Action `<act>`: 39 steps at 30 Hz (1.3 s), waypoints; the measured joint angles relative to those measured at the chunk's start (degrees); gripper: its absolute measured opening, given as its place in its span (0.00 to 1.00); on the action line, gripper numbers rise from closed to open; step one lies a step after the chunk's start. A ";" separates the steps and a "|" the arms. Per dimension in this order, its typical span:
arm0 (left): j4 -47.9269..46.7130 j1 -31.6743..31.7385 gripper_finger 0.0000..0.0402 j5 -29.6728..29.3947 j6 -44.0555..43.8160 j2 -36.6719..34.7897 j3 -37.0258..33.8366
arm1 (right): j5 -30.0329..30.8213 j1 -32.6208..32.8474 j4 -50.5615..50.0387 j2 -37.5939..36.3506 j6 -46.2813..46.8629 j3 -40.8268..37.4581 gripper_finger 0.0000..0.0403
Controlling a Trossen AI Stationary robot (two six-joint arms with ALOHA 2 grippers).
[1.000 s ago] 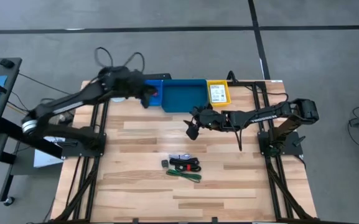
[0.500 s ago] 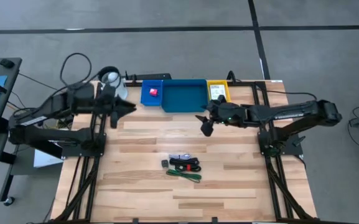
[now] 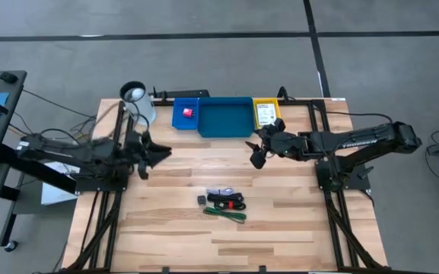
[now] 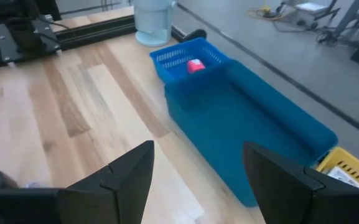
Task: Pick and place items into bin
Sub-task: Put the black charger adapter into the blue bin
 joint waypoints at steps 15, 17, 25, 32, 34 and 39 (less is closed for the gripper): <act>7.51 -0.90 0.22 3.17 -3.08 12.15 -10.06 | 11.83 2.94 -1.69 0.02 -0.03 0.00 0.59; 7.57 -0.90 0.23 5.19 0.27 14.23 -10.06 | 11.81 2.94 -1.68 0.02 -0.04 0.00 0.59; 13.15 -0.90 0.30 7.08 6.96 23.15 -10.01 | 11.79 3.80 -1.85 0.02 0.03 0.00 0.59; 19.82 -1.08 0.36 12.68 7.83 32.50 -10.00 | 11.61 3.84 -6.31 0.04 4.05 0.00 0.59; 22.18 -1.31 0.38 14.21 6.67 34.80 -10.00 | 11.57 3.85 -7.50 0.04 5.24 0.00 0.59; 24.53 -1.96 0.41 17.07 6.48 38.90 -9.97 | 11.59 4.61 -8.48 0.04 6.95 0.00 0.59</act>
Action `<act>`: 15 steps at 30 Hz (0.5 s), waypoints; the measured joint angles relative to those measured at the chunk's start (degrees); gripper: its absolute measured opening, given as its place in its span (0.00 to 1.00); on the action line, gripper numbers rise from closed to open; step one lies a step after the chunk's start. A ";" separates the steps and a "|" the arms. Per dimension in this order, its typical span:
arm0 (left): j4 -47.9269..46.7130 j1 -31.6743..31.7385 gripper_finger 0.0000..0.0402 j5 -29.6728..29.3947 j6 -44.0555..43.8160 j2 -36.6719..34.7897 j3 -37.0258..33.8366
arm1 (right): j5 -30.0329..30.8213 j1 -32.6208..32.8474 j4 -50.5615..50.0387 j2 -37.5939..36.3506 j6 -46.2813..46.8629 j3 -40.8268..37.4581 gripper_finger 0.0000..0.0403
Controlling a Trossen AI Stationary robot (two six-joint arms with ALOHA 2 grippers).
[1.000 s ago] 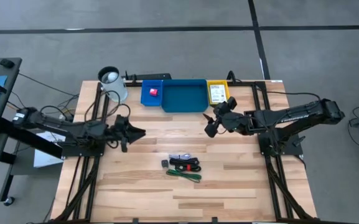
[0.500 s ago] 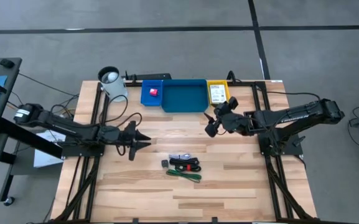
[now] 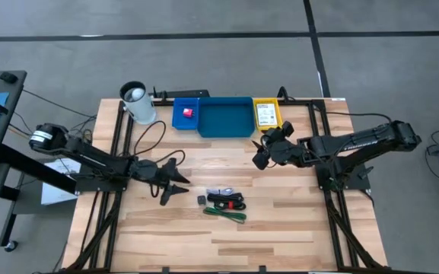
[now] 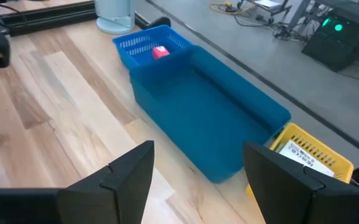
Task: Pick and place items into bin
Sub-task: Put the black charger adapter into the blue bin
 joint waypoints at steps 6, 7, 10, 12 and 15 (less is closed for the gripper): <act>-1.14 -1.29 0.42 -0.08 3.88 5.56 0.00 | 0.00 1.62 0.00 0.00 0.02 0.00 0.59; -1.18 -1.50 0.42 -0.24 4.77 6.75 0.00 | 0.00 1.86 0.00 0.00 0.02 0.00 0.59; -0.78 -2.31 0.42 -2.98 6.68 10.63 0.00 | 0.00 2.46 -0.06 0.00 0.02 0.00 0.59; -0.26 -2.82 0.42 -4.76 7.97 13.35 0.01 | 0.00 2.72 -0.22 0.00 0.02 0.00 0.59; 0.92 -3.50 0.42 -6.81 9.52 17.61 0.03 | 0.00 2.99 -0.59 0.02 0.02 0.00 0.59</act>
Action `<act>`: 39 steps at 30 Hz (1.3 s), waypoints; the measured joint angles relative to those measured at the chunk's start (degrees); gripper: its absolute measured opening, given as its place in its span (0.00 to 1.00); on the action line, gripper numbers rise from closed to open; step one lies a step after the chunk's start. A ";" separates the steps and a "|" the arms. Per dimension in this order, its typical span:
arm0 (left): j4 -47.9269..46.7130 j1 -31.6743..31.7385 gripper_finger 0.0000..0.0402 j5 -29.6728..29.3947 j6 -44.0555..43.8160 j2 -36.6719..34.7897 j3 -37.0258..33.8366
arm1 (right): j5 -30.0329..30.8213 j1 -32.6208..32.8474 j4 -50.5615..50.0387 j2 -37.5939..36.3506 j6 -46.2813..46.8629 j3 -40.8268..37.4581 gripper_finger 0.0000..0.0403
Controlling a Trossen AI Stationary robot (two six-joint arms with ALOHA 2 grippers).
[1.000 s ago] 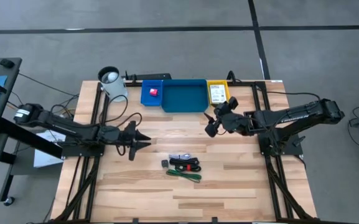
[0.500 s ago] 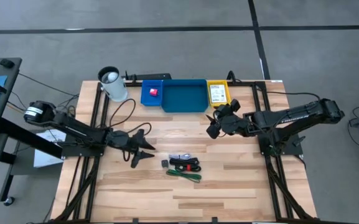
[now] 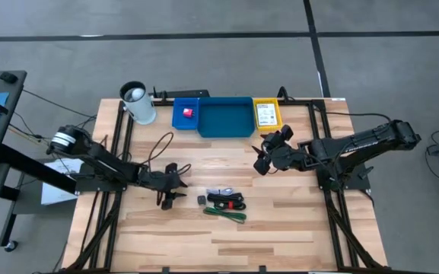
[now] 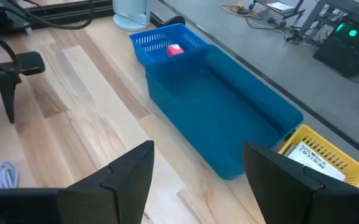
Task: Pick and place items into bin
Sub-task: Put the black charger adapter into the blue bin
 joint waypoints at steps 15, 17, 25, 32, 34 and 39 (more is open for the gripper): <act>13.07 -3.12 0.42 -0.96 4.02 10.65 0.15 | -0.04 -0.04 -3.18 0.00 -0.04 0.00 0.59; 13.00 -3.20 0.42 -0.80 3.74 10.65 0.21 | -0.02 -0.04 -3.51 0.00 -0.28 0.00 0.59; 10.20 -3.33 0.42 1.45 3.85 10.74 3.78 | 0.04 -0.04 -4.79 0.00 -1.78 0.00 0.59; 4.93 -3.35 0.42 1.54 4.23 10.72 6.88 | 0.11 -0.17 -5.97 0.00 -2.05 0.00 0.59; 4.95 -3.35 0.42 1.51 3.40 10.72 6.88 | 0.13 -0.17 -5.96 0.00 -2.05 0.00 0.59; 4.84 -3.35 0.42 1.38 0.28 10.72 6.92 | 0.17 -0.17 -5.95 0.00 -3.28 0.00 0.59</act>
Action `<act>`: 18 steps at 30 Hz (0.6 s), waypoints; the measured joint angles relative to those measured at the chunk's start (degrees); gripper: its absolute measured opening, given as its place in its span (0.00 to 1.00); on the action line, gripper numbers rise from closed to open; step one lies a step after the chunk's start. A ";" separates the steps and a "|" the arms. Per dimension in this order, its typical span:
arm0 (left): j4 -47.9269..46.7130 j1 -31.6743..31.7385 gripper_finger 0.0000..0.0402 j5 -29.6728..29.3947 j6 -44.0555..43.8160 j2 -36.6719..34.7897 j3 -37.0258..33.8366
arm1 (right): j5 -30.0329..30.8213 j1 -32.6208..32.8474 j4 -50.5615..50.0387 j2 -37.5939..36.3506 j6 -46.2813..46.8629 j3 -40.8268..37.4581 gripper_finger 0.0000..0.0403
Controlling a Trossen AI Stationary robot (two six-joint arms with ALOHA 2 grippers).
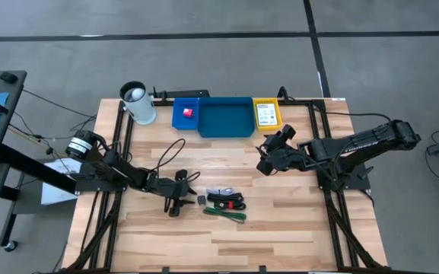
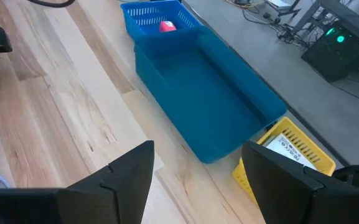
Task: Pick and place items into bin
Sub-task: Put the black charger adapter into the blue bin
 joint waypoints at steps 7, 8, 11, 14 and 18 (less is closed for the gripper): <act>-0.43 0.00 0.42 -0.24 0.13 -0.02 0.02 | 0.00 0.00 0.00 0.00 -0.39 0.00 0.59; -0.63 0.00 0.42 -0.26 0.18 -0.04 0.04 | 0.00 0.00 0.00 0.00 -0.39 0.00 0.59; -1.00 -0.39 0.42 -0.51 0.71 -0.06 0.07 | 0.00 0.00 0.00 0.00 -0.37 0.00 0.59; -1.15 -1.22 0.42 -1.12 1.62 -0.04 0.07 | 0.00 0.00 0.00 0.00 -0.35 0.00 0.59; -1.10 -2.24 0.47 -1.67 1.21 -0.02 0.04 | 0.00 0.00 0.01 0.00 -0.26 0.00 0.59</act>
